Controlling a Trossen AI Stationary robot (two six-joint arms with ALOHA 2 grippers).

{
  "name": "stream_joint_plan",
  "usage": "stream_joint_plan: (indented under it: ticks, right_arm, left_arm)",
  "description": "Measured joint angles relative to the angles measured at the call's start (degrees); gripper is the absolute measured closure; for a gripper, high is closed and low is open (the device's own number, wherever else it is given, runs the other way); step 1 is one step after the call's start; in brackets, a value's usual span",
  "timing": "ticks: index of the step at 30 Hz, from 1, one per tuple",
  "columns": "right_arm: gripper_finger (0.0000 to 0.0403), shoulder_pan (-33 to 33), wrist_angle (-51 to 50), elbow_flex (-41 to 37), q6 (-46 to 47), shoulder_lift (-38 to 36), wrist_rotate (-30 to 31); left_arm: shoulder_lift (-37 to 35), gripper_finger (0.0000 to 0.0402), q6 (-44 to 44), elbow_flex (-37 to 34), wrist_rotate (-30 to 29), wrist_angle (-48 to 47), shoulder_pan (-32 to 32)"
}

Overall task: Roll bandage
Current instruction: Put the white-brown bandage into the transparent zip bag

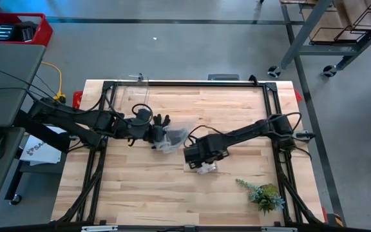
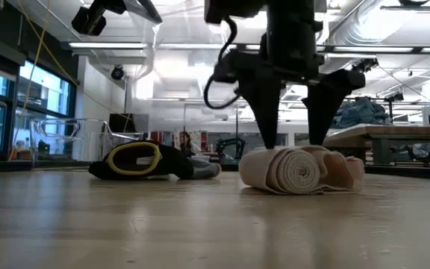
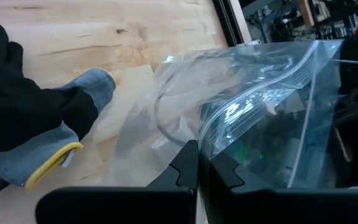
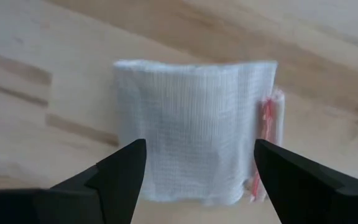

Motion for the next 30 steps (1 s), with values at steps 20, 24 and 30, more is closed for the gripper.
stream_joint_plan:
  ticks: [20,24,30]
  right_arm:
    - [0.0111,-0.2,4.2,-0.4,0.2,4.9,-3.7]
    - [0.0111,-0.5,2.8,-0.5,-0.6,5.2,-2.9]
    - [0.0111,-0.7,2.3,-0.5,-3.3,5.3,-0.2]
  left_arm:
    - [0.0,0.0401,2.4,0.0,3.5,0.9,0.0]
    - [0.0,0.0401,2.4,0.0,3.6,1.5,0.0]
    - [0.0,0.0401,2.3,0.0,3.2,1.6,0.0]
